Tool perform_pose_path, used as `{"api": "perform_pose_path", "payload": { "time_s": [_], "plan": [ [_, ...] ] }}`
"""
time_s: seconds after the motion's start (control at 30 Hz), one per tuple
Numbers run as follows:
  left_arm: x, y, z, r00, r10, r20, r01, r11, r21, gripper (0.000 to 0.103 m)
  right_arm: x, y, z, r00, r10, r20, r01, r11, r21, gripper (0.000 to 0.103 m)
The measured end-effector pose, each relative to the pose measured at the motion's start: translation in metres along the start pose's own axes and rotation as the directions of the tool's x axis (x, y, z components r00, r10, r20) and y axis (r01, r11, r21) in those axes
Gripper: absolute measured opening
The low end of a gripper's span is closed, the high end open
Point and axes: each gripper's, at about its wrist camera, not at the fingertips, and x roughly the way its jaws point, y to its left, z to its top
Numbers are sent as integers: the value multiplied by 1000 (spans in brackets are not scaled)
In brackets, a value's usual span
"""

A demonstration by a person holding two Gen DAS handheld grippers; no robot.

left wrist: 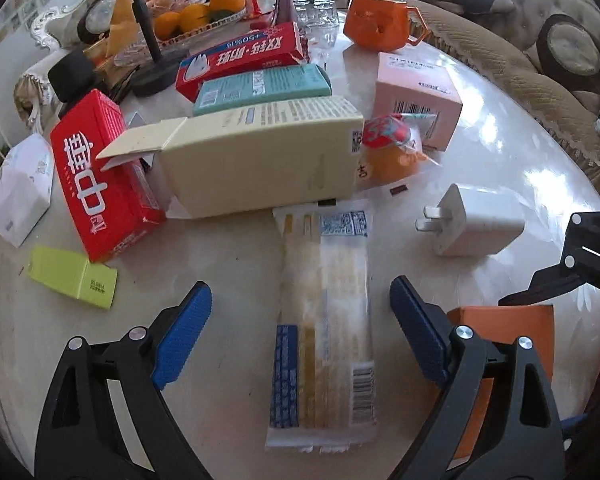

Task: Collect trash
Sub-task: 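Grasp the clear bread package with the left gripper while the right grasps the orange box, then carry both items over the wastebasket and open both grippers to drop them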

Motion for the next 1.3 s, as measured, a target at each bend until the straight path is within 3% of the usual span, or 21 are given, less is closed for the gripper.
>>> {"api": "perform_pose_path", "payload": {
  "time_s": [0.13,0.23,0.43,0.53,0.67,0.83,0.97,1.1,1.17,1.3],
  "plan": [
    [-1,3,-7,999,-27,29,27,999,-18,84,12,4,7,999,-34,-3,35,999,5,72],
    [-10,7,-9,998,1,60,1,999,-41,34,11,7,8,998,-66,-1,66,997,39,68],
    [-25,13,-26,996,-21,82,27,997,-71,32,-18,7,-16,995,-72,63,55,971,232,67],
    [-53,18,-43,988,-53,143,72,989,-130,32,-43,4,-29,989,-58,139,6,937,349,67],
    [-103,11,-75,971,-76,225,108,985,-133,32,-77,14,-48,968,-44,247,-69,901,429,68],
    [-175,-25,-161,944,-112,310,151,983,-106,32,-109,66,-86,933,-33,359,-144,879,454,68],
    [-191,-57,-238,942,-147,300,196,971,-139,32,-106,116,-126,917,-10,398,-205,846,492,68],
    [-171,-88,-314,961,-174,216,222,950,-219,32,-81,152,-168,931,37,364,-251,787,563,68],
    [-147,-103,-341,969,-191,154,225,941,-251,32,-58,165,-189,957,28,289,-205,769,606,68],
    [-94,-132,-370,985,-170,38,174,954,-245,32,-3,168,-225,992,17,128,-103,700,707,68]
  ]
}}
